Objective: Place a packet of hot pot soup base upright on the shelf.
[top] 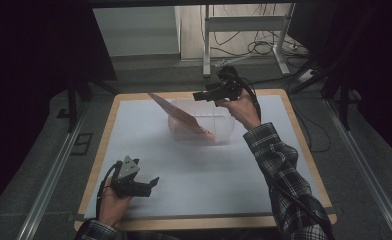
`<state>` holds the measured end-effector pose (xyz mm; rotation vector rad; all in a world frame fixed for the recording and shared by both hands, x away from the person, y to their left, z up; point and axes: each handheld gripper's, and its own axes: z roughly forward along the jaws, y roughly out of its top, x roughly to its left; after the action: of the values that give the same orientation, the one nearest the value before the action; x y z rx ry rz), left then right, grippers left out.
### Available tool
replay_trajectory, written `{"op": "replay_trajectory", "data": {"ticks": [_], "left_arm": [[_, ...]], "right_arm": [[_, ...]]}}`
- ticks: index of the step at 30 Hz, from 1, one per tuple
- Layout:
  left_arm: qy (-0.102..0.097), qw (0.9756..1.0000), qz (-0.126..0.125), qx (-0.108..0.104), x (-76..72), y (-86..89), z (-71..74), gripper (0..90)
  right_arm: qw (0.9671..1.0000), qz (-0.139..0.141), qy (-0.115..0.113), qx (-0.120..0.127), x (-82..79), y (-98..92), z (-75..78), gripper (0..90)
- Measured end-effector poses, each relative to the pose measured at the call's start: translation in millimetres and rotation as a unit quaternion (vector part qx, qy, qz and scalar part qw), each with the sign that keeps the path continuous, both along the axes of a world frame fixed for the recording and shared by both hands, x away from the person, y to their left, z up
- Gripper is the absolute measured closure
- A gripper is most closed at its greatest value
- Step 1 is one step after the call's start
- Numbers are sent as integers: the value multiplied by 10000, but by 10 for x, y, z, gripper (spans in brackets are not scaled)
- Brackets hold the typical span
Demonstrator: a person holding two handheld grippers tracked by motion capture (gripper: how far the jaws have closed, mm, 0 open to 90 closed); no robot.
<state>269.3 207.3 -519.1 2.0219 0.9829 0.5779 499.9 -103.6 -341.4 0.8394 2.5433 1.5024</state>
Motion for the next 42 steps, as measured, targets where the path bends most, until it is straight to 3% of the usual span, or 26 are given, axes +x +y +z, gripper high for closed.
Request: {"op": "replay_trajectory", "data": {"ticks": [12, 21, 25, 32, 37, 39, 40, 42], "left_arm": [[64, 9995, 3, -315, 5, 48, 10, 19], [39, 9998, -11, -217, 5, 33, 1, 17], [30, 9999, -19, -161, 6, 21, -5, 17], [24, 9999, -25, -102, 12, 16, -11, 17], [20, 10000, -25, -85, 16, 15, -14, 17], [11, 10000, -26, -80, 16, 16, -12, 16], [4, 10000, -25, -85, 16, 15, -10, 16], [-7, 10000, -27, -76, 19, 13, -5, 16]], "right_arm": [[9991, -169, -329, -227, -215, -202, -40, 147], [9964, -391, -550, -513, -479, -445, -165, 99], [9950, -506, -625, -587, -653, -587, -281, 75], [9929, -682, -661, -722, -986, -845, -630, 38], [9906, -794, -692, -873, -1126, -965, -812, 29], [9884, -813, -698, -1074, -1156, -990, -848, 21], [9875, -857, -749, -1091, -1171, -1003, -854, 21], [9888, -853, -710, -996, -1196, -1024, -865, 19]]}}
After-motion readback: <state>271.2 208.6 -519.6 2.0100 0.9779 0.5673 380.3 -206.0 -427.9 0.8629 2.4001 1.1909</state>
